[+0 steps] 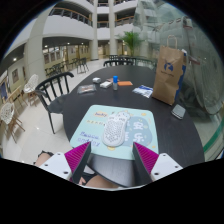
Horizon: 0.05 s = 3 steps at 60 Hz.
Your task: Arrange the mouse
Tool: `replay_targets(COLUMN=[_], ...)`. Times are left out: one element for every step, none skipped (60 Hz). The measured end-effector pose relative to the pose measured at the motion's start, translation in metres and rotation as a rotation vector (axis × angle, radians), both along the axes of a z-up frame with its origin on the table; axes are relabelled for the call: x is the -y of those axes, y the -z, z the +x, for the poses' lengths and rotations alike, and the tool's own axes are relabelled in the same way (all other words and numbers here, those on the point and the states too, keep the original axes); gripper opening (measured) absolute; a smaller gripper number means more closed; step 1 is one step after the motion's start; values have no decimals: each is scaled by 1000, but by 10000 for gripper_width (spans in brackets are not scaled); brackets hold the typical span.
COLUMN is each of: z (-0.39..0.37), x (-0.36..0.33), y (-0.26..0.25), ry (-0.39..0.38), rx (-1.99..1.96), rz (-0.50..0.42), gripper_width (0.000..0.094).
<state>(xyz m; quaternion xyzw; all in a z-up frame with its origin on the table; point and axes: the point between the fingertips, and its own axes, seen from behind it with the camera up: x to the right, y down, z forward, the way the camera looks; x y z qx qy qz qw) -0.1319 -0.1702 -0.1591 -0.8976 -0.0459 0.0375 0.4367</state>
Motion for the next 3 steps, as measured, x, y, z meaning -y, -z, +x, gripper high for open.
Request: replay_targets(z=[1, 3, 5], x=[5, 10, 15], y=[-1, -1, 1], ry=[-3, -4, -2], rx=[-6, -11, -15], rz=[5, 8, 10], gripper_width=[855, 854, 854])
